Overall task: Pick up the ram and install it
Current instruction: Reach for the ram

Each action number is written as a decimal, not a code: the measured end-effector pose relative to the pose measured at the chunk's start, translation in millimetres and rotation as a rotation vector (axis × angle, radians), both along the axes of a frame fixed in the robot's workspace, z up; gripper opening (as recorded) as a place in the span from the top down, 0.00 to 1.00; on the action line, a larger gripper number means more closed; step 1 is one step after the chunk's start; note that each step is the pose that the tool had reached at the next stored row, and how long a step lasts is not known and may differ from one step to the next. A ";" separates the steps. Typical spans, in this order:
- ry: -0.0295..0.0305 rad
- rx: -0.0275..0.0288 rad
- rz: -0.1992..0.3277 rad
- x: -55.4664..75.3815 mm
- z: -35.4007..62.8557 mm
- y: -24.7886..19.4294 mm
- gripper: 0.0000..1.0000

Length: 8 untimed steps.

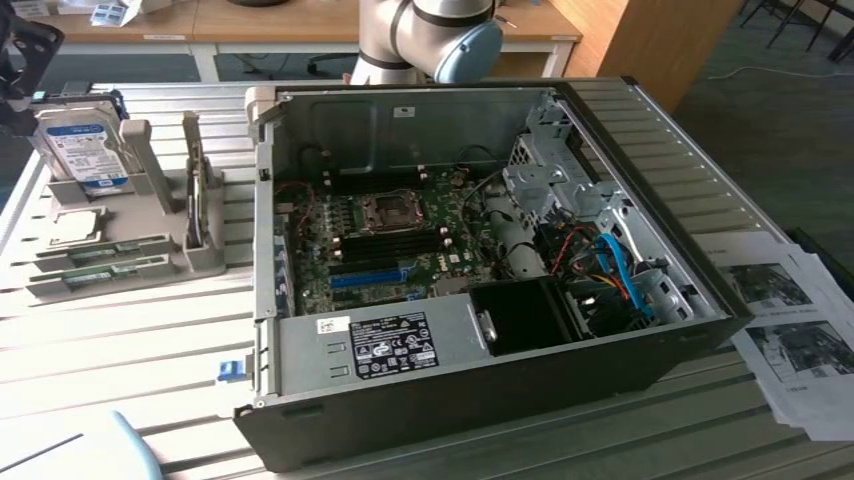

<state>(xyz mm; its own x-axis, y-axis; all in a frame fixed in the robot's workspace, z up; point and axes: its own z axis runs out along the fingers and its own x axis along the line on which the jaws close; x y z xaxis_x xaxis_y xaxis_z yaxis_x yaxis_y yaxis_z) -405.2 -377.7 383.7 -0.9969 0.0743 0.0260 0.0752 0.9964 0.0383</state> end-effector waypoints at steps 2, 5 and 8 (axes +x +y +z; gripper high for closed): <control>0.0013 -0.0003 0.000 -1.1 -0.1 0.0 0.91; 0.0015 -0.0004 0.000 -1.2 -0.1 0.0 0.91; 0.0016 -0.0004 0.001 -1.3 -0.1 0.1 0.91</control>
